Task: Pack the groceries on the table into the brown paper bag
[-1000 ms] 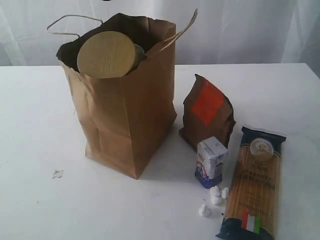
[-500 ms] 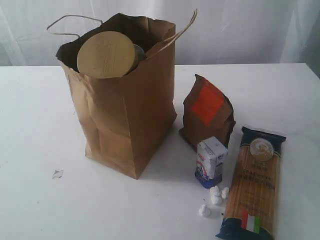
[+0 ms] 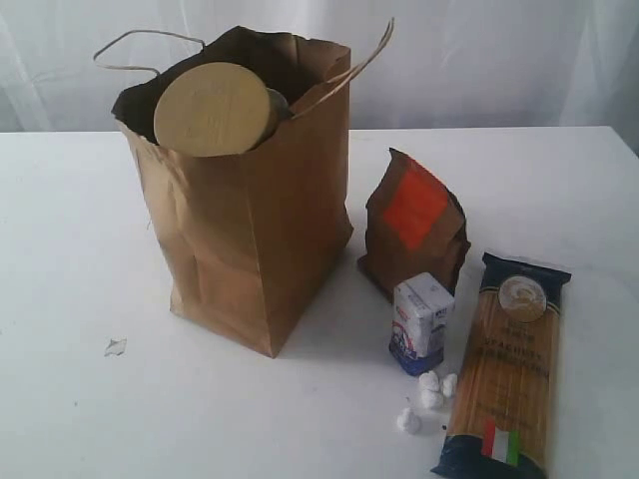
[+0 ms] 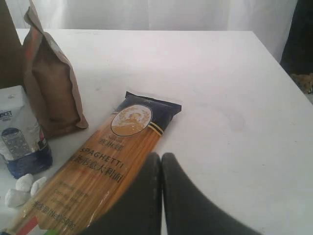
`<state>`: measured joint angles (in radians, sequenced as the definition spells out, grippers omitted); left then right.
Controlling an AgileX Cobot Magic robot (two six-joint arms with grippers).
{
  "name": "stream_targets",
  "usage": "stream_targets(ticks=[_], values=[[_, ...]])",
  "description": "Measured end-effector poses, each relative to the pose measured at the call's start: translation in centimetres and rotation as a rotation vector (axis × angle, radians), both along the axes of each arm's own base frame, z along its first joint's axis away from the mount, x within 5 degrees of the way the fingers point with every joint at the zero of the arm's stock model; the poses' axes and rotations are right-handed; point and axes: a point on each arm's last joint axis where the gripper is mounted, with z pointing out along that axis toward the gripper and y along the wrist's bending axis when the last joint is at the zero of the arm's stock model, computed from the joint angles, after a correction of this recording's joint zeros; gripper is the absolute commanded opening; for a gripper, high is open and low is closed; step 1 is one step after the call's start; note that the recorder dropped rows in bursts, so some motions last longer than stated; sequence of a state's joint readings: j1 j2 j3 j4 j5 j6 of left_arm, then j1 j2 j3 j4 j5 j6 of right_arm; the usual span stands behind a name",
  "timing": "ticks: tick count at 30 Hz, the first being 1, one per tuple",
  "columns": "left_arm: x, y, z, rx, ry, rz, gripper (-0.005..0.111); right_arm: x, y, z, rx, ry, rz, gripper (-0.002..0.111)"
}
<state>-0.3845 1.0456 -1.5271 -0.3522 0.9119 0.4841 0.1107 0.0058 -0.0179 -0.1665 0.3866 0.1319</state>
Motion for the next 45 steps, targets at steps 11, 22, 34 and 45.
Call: stream_targets(ticks=[11,22,34,45], values=[[-6.4,2.9,-7.6,-0.269,-0.043,0.137,0.0,0.0,0.0,0.0,0.0,0.0,0.0,0.0],[-8.7,3.0,-14.4,-0.425,0.121,0.13,0.0,0.0,0.0,0.0,0.0,0.0,0.0,0.0],[-8.2,3.3,-14.7,-0.426,0.073,0.17,0.0,0.0,0.0,0.0,0.0,0.0,0.0,0.0],[-7.7,3.6,-14.0,-0.409,-0.066,0.186,0.0,0.0,0.0,0.0,0.0,0.0,0.0,0.0]])
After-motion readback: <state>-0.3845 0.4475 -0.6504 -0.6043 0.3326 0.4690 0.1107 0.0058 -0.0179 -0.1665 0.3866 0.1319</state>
